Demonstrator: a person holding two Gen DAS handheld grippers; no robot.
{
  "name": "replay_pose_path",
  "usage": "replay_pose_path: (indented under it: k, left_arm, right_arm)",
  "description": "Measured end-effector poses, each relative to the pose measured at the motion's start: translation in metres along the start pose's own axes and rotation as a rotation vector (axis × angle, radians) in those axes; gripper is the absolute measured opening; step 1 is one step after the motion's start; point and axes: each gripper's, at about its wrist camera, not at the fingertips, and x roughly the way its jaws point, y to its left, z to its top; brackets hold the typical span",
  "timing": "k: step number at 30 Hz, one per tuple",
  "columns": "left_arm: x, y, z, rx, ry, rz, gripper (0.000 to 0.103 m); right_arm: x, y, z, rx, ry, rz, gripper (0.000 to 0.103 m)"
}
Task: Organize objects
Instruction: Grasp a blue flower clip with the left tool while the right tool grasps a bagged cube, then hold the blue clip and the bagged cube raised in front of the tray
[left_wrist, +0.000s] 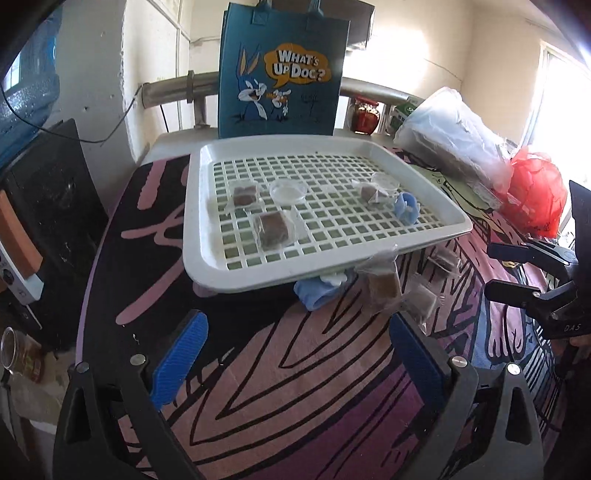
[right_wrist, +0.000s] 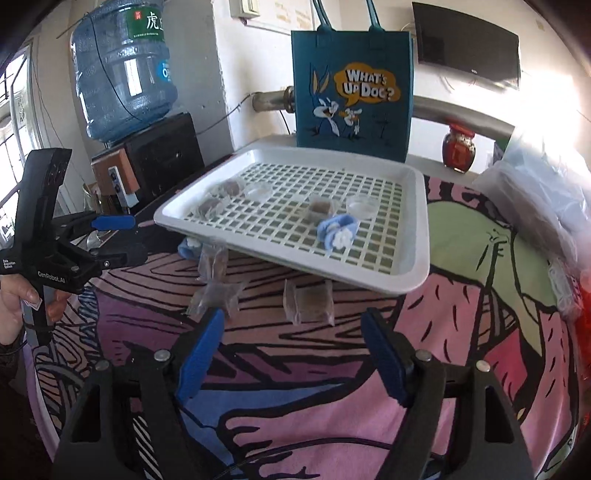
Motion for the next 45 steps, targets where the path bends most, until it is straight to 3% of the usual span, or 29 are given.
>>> replay_pose_path:
  k: [3,9,12,14,15,17,20,22,35,39,45]
  left_arm:
    - [0.014,0.003,0.002,-0.045,0.023,-0.017,0.097]
    - [0.041,-0.008,0.013,-0.022,0.048,0.009,0.092]
    - [0.045,-0.011,0.017,-0.022,0.059,-0.015,0.088]
    - [0.045,-0.015,0.017,-0.006,0.055,-0.030,0.075]
    - [0.044,-0.017,0.017,0.005,0.052,-0.047,0.067]
    - [0.042,-0.022,0.016,0.010,0.053,-0.088,0.039]
    - [0.038,-0.031,0.012,0.031,0.053,-0.075,0.023]
    - [0.036,-0.035,0.006,0.053,0.062,-0.056,0.019]
    - [-0.015,-0.039,-0.020,0.034,-0.093,0.004,0.019]
    - [-0.021,-0.039,-0.020,0.028,-0.123,-0.001,0.019]
    - [-0.032,-0.041,-0.023,0.035,-0.185,0.002,0.019]
  right_arm:
    - [0.019,-0.007,-0.003,0.023,0.052,-0.013,0.070]
    - [0.044,-0.007,0.006,0.007,0.098,-0.028,0.062]
    - [0.050,-0.007,0.008,0.007,0.112,-0.022,0.057]
    - [0.050,-0.007,0.007,0.007,0.110,-0.022,0.048]
    - [0.049,-0.007,0.007,0.008,0.107,-0.017,0.035]
    - [0.049,-0.008,0.007,0.014,0.103,-0.013,0.034]
    - [0.046,-0.007,0.006,0.020,0.095,0.001,0.031]
    - [0.042,-0.003,0.004,0.020,0.085,0.013,0.030]
    - [-0.009,0.033,0.000,0.038,-0.120,0.070,0.030]
    - [-0.003,0.042,-0.004,-0.015,-0.129,-0.004,0.030]
    - [-0.005,0.038,-0.005,-0.006,-0.135,-0.012,0.030]
